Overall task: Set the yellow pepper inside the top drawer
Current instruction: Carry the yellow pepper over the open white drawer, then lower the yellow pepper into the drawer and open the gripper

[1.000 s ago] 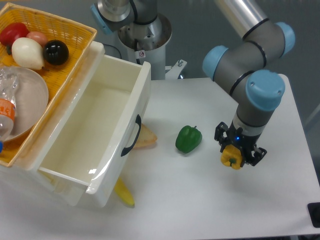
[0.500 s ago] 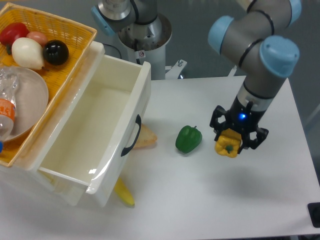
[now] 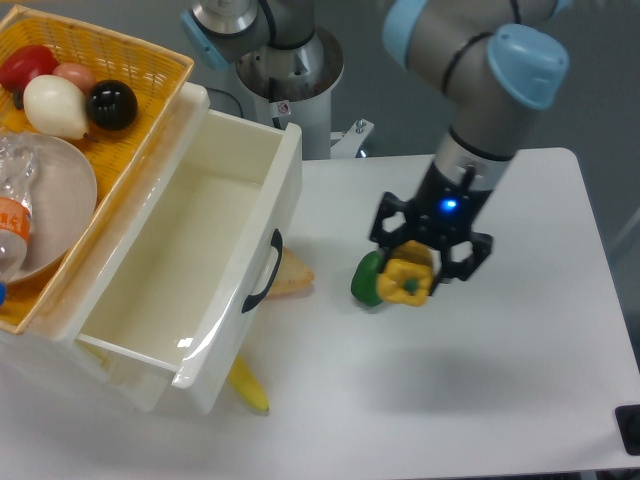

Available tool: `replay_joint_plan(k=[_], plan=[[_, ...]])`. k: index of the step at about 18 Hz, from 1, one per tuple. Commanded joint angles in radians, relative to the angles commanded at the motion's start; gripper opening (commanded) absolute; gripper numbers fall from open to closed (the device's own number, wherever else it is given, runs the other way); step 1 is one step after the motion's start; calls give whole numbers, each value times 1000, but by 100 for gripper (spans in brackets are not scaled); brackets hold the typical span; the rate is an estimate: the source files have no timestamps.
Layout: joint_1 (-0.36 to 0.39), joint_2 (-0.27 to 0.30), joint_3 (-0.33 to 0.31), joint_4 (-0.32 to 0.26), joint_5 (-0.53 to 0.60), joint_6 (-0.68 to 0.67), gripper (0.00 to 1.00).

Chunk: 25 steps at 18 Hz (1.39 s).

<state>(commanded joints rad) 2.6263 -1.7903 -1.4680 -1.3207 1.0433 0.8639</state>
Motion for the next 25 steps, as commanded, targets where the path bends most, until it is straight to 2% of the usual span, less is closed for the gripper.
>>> replay_joint_plan(k=[3, 8, 13, 22, 25], plan=[[-14, 35, -5, -3, -52, -100, 26], [-45, 104, -18, -14, -77, -178, 26], [-60, 167, -57, -14, -91, -187, 26], [-175, 175, -74, -15, -81, -253, 26], [-189, 190, -106, -9, -80, -253, 26]])
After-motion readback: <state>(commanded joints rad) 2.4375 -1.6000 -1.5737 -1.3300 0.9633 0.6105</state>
